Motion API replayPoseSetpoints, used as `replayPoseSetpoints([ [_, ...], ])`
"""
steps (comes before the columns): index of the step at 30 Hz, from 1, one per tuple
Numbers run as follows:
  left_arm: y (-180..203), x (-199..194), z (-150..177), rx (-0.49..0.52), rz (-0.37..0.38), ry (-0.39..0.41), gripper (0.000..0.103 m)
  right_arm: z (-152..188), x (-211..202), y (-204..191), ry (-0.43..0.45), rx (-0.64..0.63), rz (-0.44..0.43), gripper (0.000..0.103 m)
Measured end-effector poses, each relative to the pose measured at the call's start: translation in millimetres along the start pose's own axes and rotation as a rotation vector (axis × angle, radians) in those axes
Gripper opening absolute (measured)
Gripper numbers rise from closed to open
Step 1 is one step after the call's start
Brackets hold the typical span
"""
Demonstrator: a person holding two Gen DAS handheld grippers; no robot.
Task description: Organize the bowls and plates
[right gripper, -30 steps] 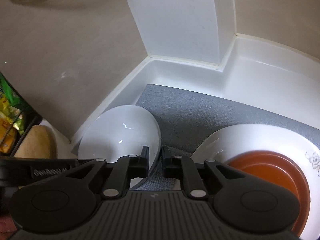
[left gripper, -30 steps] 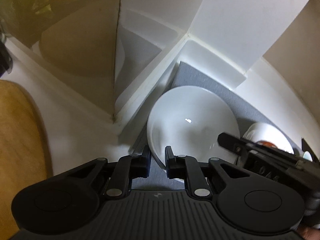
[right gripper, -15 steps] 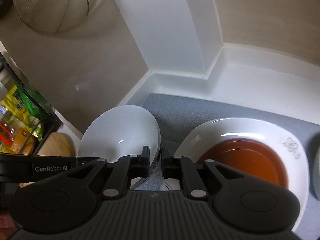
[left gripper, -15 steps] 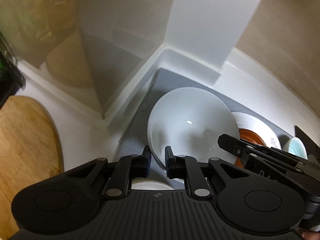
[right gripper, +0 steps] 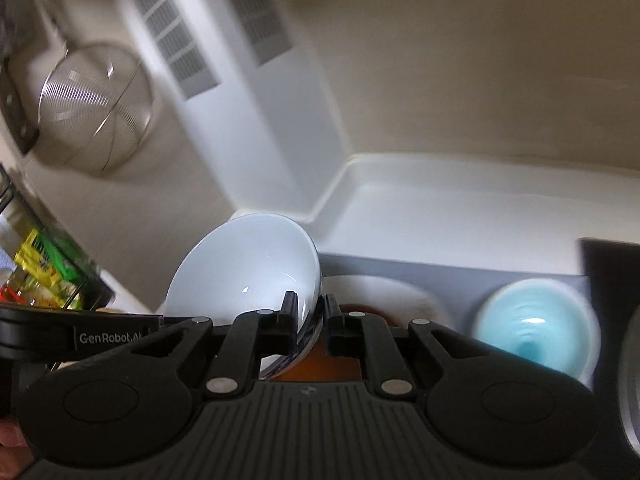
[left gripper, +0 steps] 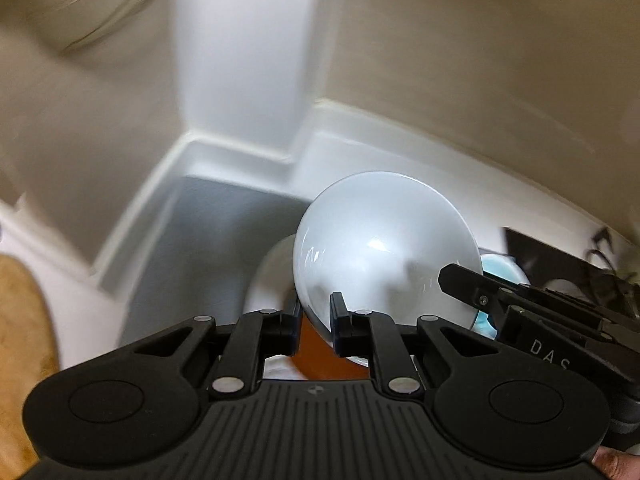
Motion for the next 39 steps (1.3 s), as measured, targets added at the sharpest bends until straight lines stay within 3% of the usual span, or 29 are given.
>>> replayPoseSetpoints([
  [8,98.1,-3.6,-8.5,0.127,0.093,0.028,0.015,-14.4,-66.4,74.7,0.089,0.040,0.084,0.014],
  [16,154.0,44.5,7.5,0.166,0.136,-0.097,0.015,2.4,-79.9,146.3,0.073,0.118,0.147,0.015],
  [27,160.8,119.9,32.9,0.168,0.114,-0.241,0.016,35.1,-39.3,187.6,0.000,0.175,0.183,0.016],
  [31,161.5,124.5,32.7,0.203,0.070,-0.233,0.016,40.0,-25.3,189.6,-0.023,0.178,0.169,0.016],
  [39,160.6,136.7,32.7,0.193,0.051,-0.260,0.016,47.4,-11.7,194.4,-0.046,0.175,0.179,0.016],
])
Point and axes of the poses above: each gripper's, at about its wrist camera, not at the fingertips, and x roughly the way its jaws point, y to its right, z to its underside, the point moved 10 cm from there along x, roughly the way its jaws point, and after that the axes turned 2 degrees about -x, right-handed, at the moved point
